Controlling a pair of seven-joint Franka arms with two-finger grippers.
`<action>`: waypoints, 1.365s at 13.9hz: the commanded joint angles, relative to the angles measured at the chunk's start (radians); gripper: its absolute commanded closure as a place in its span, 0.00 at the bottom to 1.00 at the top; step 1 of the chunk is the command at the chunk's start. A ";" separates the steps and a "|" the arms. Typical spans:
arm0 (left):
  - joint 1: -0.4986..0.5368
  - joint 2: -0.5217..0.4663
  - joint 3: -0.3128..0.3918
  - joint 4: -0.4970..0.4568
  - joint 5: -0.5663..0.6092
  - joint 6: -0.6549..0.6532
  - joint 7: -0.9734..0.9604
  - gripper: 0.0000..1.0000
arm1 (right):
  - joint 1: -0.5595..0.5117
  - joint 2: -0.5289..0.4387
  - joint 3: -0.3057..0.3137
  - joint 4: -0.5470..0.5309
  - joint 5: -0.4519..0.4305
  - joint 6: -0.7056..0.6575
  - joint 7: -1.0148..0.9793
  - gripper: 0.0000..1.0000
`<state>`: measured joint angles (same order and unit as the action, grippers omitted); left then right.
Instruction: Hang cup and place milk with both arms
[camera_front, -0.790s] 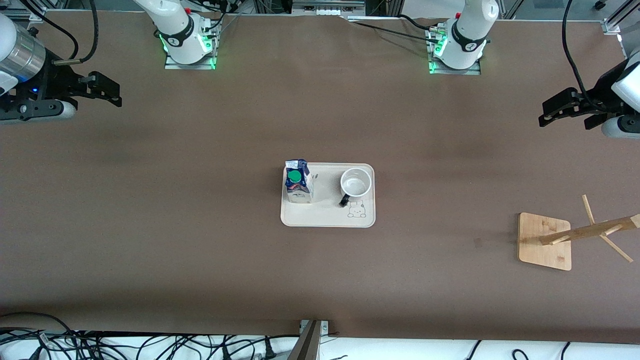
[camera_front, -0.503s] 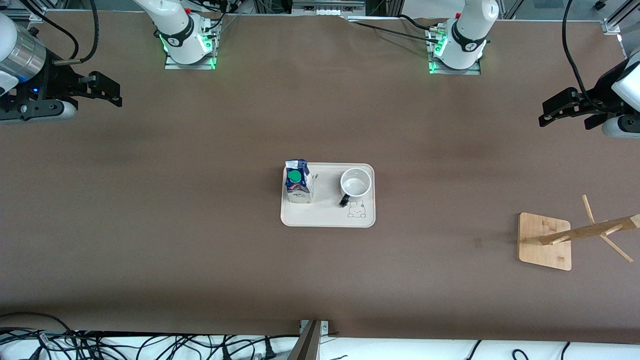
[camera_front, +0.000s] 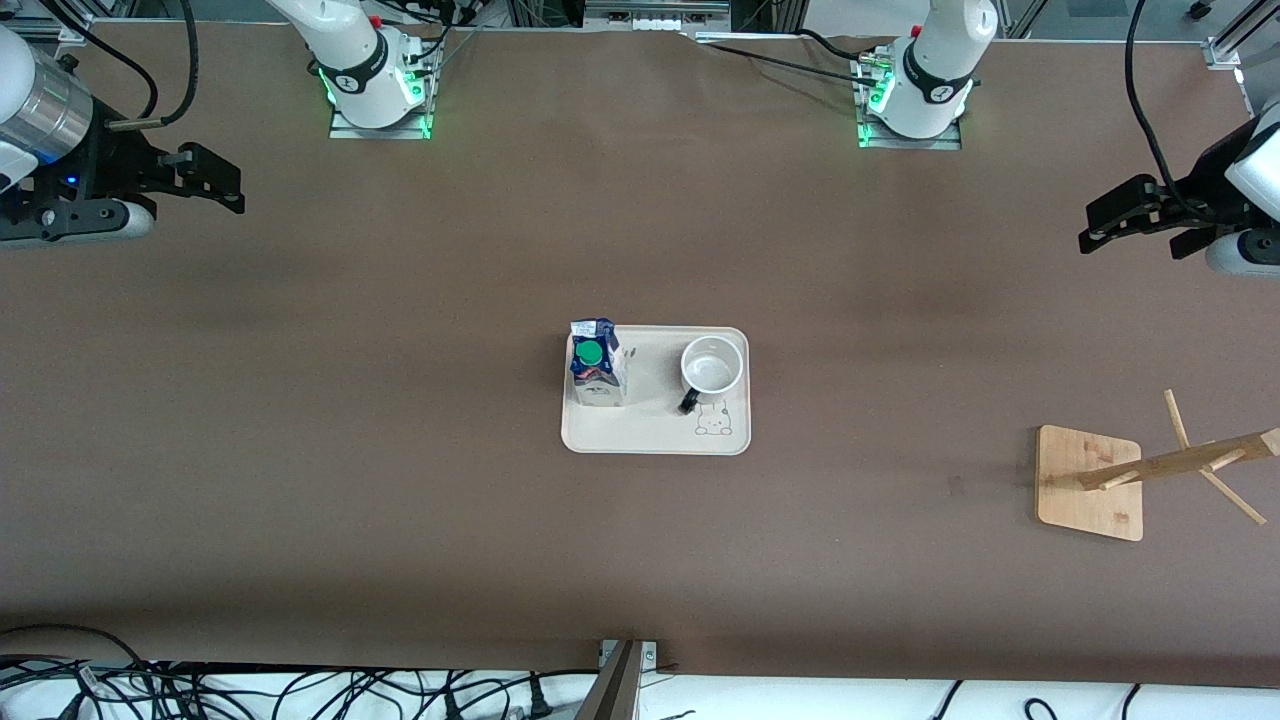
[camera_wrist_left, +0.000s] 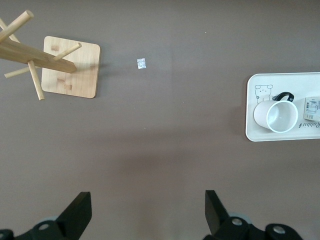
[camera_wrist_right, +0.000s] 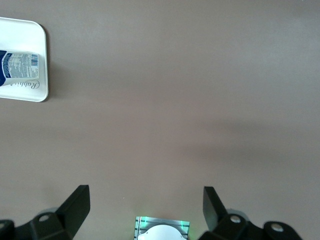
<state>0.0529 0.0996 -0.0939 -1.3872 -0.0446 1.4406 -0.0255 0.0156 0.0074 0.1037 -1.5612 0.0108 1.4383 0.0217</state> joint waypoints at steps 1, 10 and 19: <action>0.005 0.009 -0.004 0.027 0.017 -0.008 -0.002 0.00 | -0.002 0.002 0.002 0.021 0.015 -0.021 -0.012 0.00; -0.004 0.014 -0.004 0.027 0.018 -0.008 -0.002 0.00 | -0.002 0.002 0.002 0.021 0.015 -0.021 0.006 0.00; -0.004 0.025 -0.007 0.023 0.055 -0.008 -0.008 0.00 | 0.001 0.002 0.005 0.021 0.015 -0.021 0.006 0.00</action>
<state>0.0506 0.1026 -0.0962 -1.3873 -0.0127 1.4406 -0.0255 0.0161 0.0074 0.1052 -1.5609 0.0108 1.4383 0.0226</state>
